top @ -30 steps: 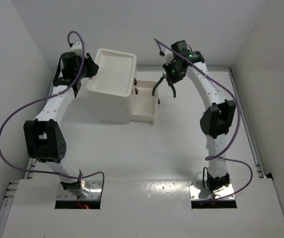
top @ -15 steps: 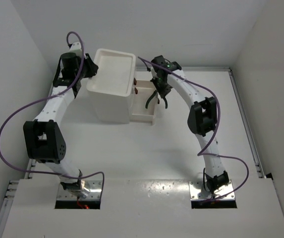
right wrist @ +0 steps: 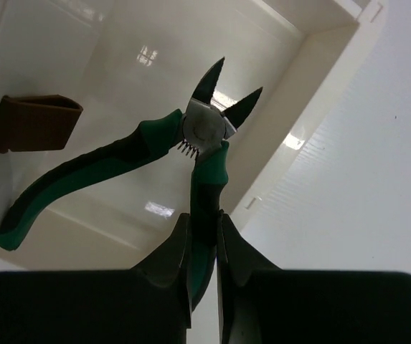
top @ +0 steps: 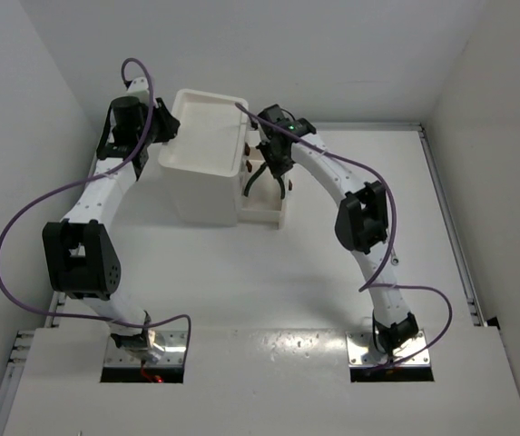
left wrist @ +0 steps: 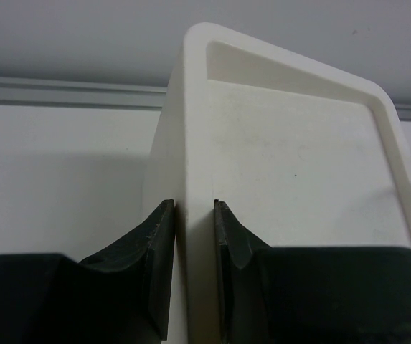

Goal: Sort the tools into containers

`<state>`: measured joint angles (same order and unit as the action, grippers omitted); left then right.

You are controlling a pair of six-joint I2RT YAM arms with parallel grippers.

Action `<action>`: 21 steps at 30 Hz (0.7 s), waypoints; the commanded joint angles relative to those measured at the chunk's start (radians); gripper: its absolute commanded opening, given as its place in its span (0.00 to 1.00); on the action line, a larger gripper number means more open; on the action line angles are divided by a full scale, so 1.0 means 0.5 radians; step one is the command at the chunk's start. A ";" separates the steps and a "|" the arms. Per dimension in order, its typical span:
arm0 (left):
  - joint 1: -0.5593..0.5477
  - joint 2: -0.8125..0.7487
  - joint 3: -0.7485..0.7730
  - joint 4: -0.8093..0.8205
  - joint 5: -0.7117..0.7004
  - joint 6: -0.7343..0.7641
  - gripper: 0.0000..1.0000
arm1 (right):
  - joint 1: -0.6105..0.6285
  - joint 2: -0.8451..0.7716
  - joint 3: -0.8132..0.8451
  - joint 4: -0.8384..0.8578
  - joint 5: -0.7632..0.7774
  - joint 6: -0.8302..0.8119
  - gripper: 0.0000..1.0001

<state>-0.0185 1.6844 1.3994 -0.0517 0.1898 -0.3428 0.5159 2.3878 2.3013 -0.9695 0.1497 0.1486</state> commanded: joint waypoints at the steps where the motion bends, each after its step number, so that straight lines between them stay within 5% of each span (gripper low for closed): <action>1: -0.018 0.233 -0.317 -0.802 0.025 -0.063 0.00 | 0.027 0.041 0.088 0.107 0.038 0.138 0.00; 10: -0.018 0.233 -0.317 -0.802 0.044 -0.063 0.00 | 0.027 0.059 -0.031 0.396 -0.339 0.325 0.00; 21: -0.018 0.270 -0.317 -0.802 0.044 -0.063 0.00 | 0.088 0.164 -0.221 0.613 0.173 0.215 0.00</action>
<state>-0.0181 1.6810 1.3918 -0.0452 0.1844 -0.3496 0.5369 2.4687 2.2105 -0.7658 0.1593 0.2653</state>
